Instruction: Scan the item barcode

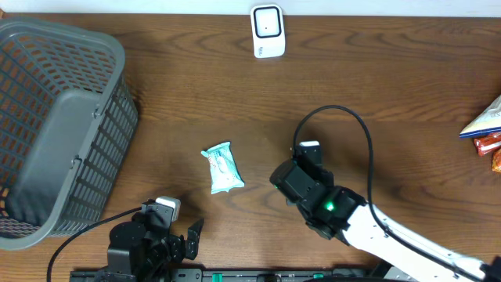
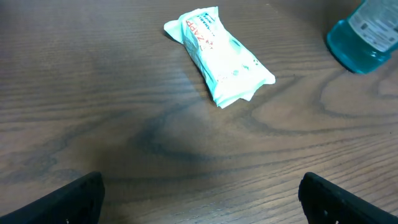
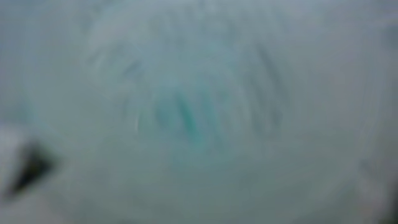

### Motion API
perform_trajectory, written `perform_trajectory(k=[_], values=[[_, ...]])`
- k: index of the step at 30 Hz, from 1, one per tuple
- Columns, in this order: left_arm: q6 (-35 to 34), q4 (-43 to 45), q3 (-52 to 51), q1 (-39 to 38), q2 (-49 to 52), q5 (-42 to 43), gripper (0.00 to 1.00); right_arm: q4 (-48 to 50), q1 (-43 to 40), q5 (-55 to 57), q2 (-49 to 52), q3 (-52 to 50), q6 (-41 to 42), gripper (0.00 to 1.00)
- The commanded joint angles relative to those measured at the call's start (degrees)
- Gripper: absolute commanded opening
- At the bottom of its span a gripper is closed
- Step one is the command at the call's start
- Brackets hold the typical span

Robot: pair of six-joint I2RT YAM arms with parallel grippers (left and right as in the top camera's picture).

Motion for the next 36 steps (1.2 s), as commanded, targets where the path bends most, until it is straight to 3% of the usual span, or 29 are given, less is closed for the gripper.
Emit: perform_trajectory(k=[1, 2, 4, 6, 18, 22, 27, 29, 33, 35, 36], values=[[-0.1, -0.7, 0.1, 0.0, -0.3, 0.3, 0.99, -1.6, -0.2, -1.9, -6.9, 4.3, -3.5, 0.34], [-0.1, -0.7, 0.1, 0.0, -0.3, 0.3, 0.99, -2.3, -0.2, -2.7, -8.8, 4.9, -4.2, 0.52], [-0.1, -0.7, 0.1, 0.0, -0.3, 0.3, 0.99, -2.8, -0.2, -3.7, -12.5, 5.1, -5.3, 0.75], [-0.1, -0.7, 0.1, 0.0, -0.3, 0.3, 0.99, -3.1, -0.2, -3.4, -14.6, 5.1, -5.8, 0.83], [-0.1, -0.7, 0.1, 0.0, -0.3, 0.3, 0.99, -2.9, -0.2, -6.4, -5.7, 4.8, -7.5, 0.9], [-0.1, -0.7, 0.1, 0.0, -0.3, 0.3, 0.99, -5.0, -0.2, -12.8, -2.5, 4.8, 7.2, 0.99], [-0.1, -0.7, 0.1, 0.0, -0.3, 0.3, 0.99, -6.8, -0.9, -21.0, -2.4, 4.8, 36.0, 0.99], [-0.1, -0.7, 0.1, 0.0, -0.3, 0.3, 0.99, -4.0, -1.0, -25.2, -2.5, 4.8, 42.1, 0.99], [-0.1, -0.7, 0.1, 0.0, -0.3, 0.3, 0.99, -2.0, -0.9, -32.0, -2.4, 4.8, 37.6, 0.99], [-0.1, -0.7, 0.1, 0.0, -0.3, 0.3, 0.99, -1.9, -0.9, -31.3, -2.0, 4.7, 38.0, 0.91], [-0.1, -0.7, 0.1, 0.0, -0.3, 0.3, 0.99, -1.9, -0.9, -31.4, -1.9, 4.7, 39.0, 0.92]])
